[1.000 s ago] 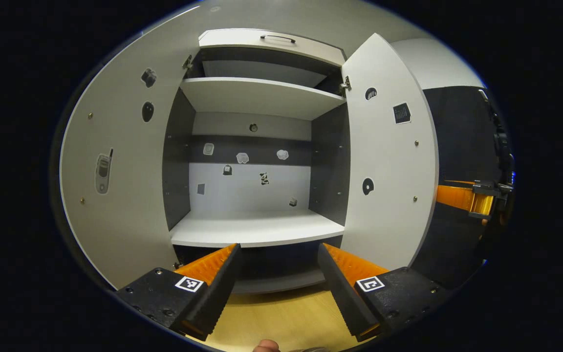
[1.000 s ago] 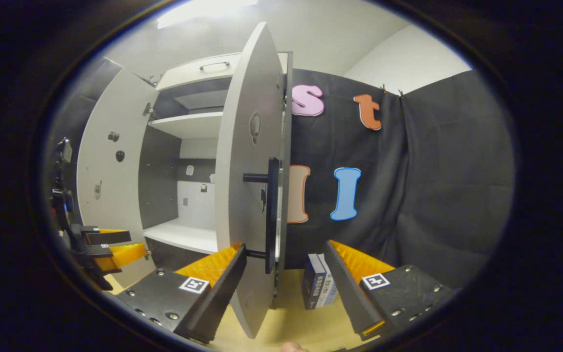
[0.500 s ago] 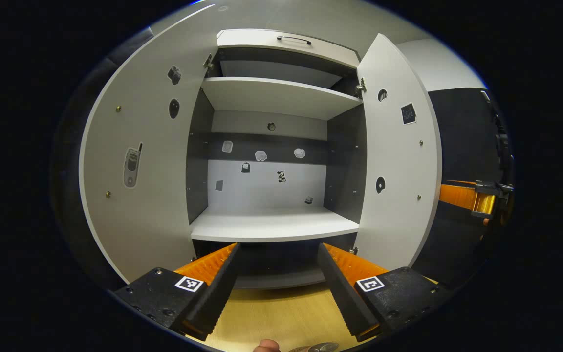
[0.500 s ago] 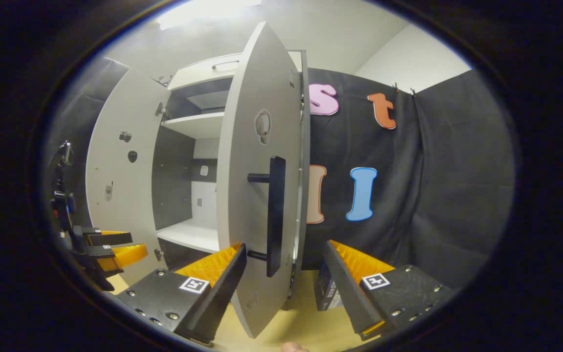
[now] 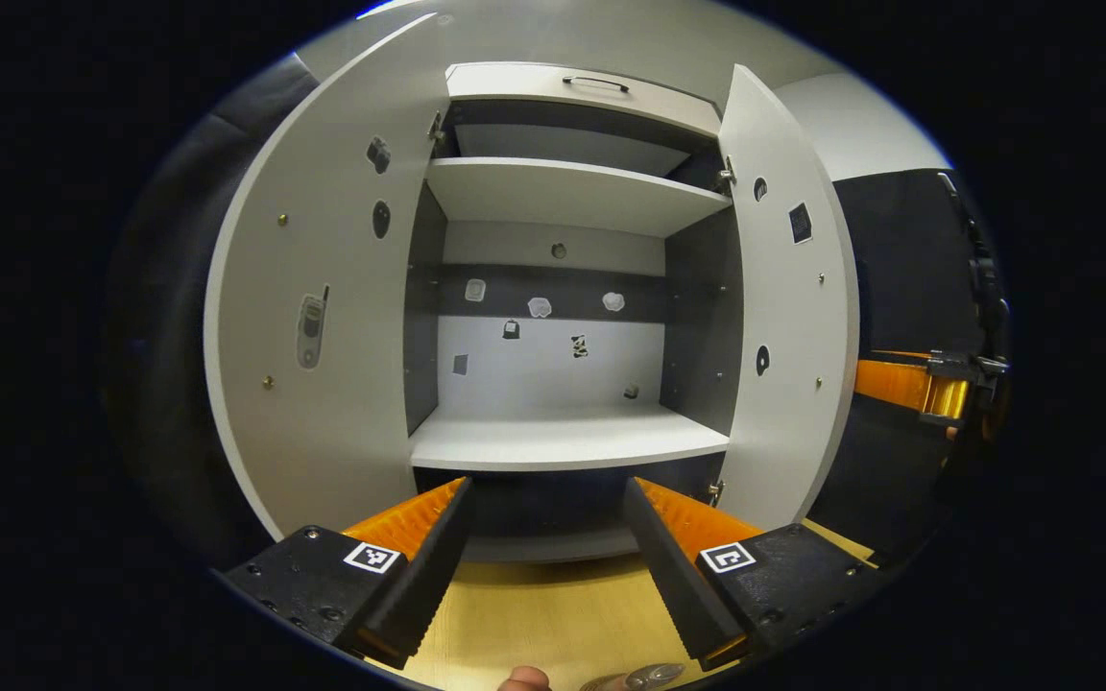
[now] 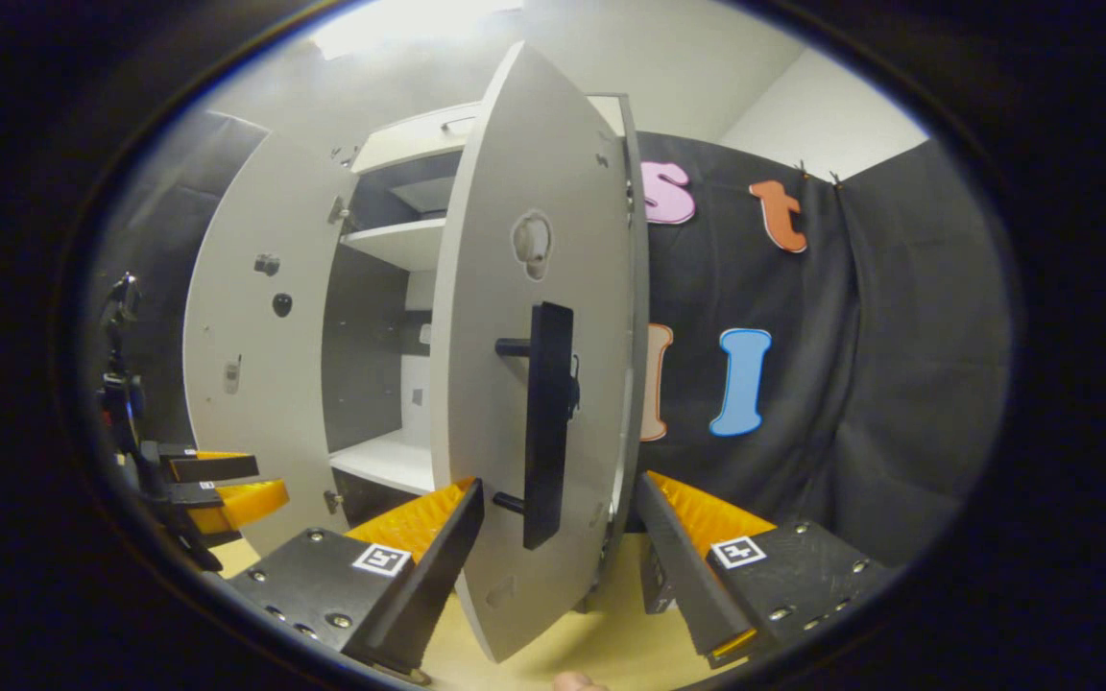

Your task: Grasp the bottle in the cabinet with the left hand and place it on the coaster, then close the right door with the right hand and the left door with the left hand.

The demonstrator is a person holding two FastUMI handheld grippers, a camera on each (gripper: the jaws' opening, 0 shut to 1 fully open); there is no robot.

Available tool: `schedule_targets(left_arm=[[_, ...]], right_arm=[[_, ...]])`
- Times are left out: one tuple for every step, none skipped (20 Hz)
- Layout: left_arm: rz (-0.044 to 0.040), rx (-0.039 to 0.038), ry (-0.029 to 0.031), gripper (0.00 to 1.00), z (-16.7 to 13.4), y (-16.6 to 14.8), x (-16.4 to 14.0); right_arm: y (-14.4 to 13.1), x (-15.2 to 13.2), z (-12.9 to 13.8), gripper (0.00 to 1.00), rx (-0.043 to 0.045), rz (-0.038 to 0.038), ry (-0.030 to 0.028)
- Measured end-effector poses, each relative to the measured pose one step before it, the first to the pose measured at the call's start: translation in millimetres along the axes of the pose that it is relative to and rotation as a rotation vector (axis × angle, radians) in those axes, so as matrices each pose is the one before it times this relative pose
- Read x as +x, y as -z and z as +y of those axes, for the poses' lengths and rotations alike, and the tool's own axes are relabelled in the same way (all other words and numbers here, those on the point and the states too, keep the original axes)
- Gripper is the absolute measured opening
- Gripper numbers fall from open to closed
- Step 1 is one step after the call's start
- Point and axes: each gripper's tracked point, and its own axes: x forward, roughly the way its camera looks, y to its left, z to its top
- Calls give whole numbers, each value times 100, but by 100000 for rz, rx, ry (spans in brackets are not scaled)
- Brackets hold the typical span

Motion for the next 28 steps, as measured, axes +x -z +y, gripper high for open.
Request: schedule_targets(left_arm=[[116,-56,-951,98,355,-18,-193],[127,-121,-1024,98,363,73,-187],[-18,-108,-1003,98,392,-50,-221],[-60,-39,-981,98,397,-19,-204],[-116,-43,-1002,98,403,-73,-210],[-258,-27,-887,98,337,20,-342],[-254,10,-904,98,345,-72,-276],[-184,-43,-758,98,341,-21,-277],[14,-82,-744,98,347,-11,-250],[248,-68,-896,98,374,137,-283],[389,-74,-933,98,380,60,-175],[202,-144,-773,98,370,91,-276],[-18,-245,-508,98,254,-19,-262],[-134,-207,-354,98,226,-17,-251],[-176,-17,-526,98,300,-117,-246],[-201,131,-630,98,297,33,-289],[-14,151,-519,98,241,-14,-221],[11,154,-546,98,288,-36,-221],[-36,160,-656,98,298,-33,-93],[12,143,-695,98,380,40,-337],[-177,142,-739,98,348,-61,-205],[-145,137,-743,98,365,-97,-142],[-219,187,-649,98,366,-87,-159],[-290,194,-657,98,330,-18,-222],[-152,198,-654,98,391,-102,-156],[180,154,-929,98,485,85,-74],[197,133,-1191,98,535,23,-31],[74,111,-898,98,523,23,-183]], right_arm=[[190,278,479,98,-1471,51,-1379],[0,198,453,98,-1199,-38,-1109],[-26,322,628,98,-749,22,-1280],[-124,281,541,98,-100,-7,-1210],[186,239,468,98,349,-43,-1301],[69,238,550,94,879,44,-1666],[30,313,515,98,1131,4,-1909],[-68,214,519,94,1179,24,-1659],[-75,328,707,98,808,-55,-1415],[5,237,611,94,319,92,-1062],[57,92,469,98,57,233,-922],[1,173,411,98,-58,243,-922],[76,108,345,98,-63,306,-872],[83,92,367,98,-137,371,-838],[145,143,442,98,-152,351,-725],[24,189,386,98,-114,291,-594],[34,164,385,98,82,252,-667],[-22,171,390,99,253,206,-762],[61,84,346,98,341,196,-722],[-25,148,286,98,261,89,-716],[-17,192,237,98,114,8,-530],[-80,129,243,98,4,-28,-452],[38,93,210,99,45,35,-344],[64,150,115,98,140,160,-372],[131,89,119,98,168,213,-305],[-27,95,86,98,114,160,-141],[53,50,84,98,107,91,-86],[1,85,72,99,181,73,-115]])
